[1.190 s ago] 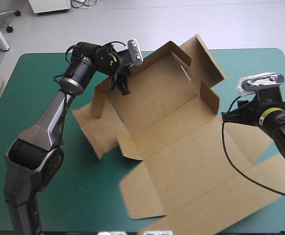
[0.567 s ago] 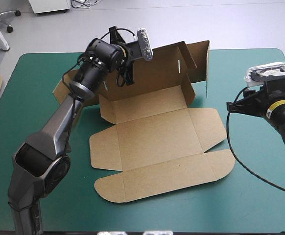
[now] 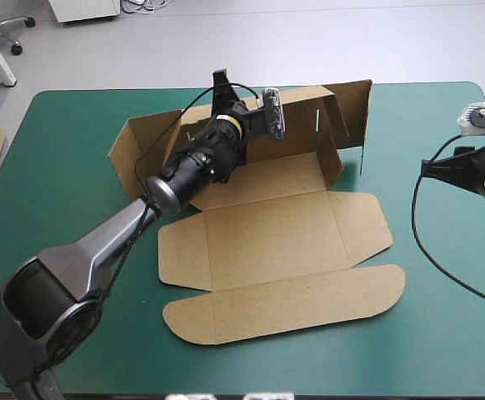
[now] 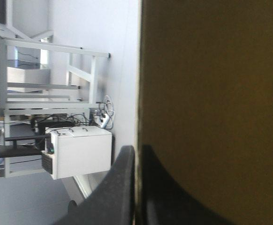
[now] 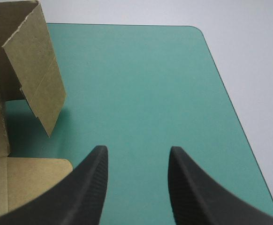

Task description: Fold the box

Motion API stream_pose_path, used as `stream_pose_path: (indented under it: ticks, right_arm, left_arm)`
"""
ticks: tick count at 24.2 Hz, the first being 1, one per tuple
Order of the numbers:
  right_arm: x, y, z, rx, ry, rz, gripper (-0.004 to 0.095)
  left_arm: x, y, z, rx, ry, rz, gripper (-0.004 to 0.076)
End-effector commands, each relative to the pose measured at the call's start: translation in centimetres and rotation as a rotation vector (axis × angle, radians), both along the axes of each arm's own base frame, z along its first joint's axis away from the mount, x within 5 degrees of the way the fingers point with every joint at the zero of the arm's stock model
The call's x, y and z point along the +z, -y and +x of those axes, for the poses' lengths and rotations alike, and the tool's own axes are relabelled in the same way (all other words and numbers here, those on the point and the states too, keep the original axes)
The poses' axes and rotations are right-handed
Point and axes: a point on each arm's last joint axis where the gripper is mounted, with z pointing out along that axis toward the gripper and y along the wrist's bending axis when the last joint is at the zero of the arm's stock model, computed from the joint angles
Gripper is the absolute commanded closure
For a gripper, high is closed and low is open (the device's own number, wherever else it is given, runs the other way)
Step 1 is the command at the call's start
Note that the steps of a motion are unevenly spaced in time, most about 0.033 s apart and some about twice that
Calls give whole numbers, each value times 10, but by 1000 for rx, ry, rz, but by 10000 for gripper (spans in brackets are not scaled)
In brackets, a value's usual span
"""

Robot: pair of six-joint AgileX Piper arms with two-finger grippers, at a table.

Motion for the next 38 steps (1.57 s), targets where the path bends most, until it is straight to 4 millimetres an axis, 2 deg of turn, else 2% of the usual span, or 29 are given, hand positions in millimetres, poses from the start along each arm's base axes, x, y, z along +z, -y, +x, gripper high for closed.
stream_pose_path:
  ticks: [1, 4, 6, 8, 10, 12, 16, 22, 29, 38]
  right_arm:
    - [11, 1, 8, 11, 72, -4, 522]
    - [-3, 0, 29, 11, 23, 17, 523]
    - [-14, 13, 52, -24, -17, 79, 523]
    - [-15, 32, 68, -35, -27, 162, 523]
    - [-15, 48, 82, -6, -23, 244, 524]
    - [-16, 56, 97, 46, -41, 310, 536]
    - [-17, 61, 118, 75, -71, 336, 576]
    - [-18, 65, 158, 133, -88, 410, 576]
    - [-28, 71, 189, 173, -156, 421, 576]
    - [-44, 75, 202, 172, -201, 428, 576]
  left_arm:
    - [19, -5, -33, -23, 163, -102, 738]
    - [-3, 3, -51, 16, 225, -60, 738]
    - [-22, 11, -63, -7, 232, -19, 738]
    - [-27, 12, -64, 9, 183, -89, 738]
    - [-27, 10, -63, 64, 157, -213, 738]
    - [-26, 8, -63, 87, 166, -219, 738]
    - [-25, 10, -62, 65, 178, -209, 738]
    - [-20, 18, -62, -27, 247, -205, 738]
    - [-21, 22, -61, -50, 269, -219, 738]
    - [-44, 27, -59, -71, 218, -161, 738]
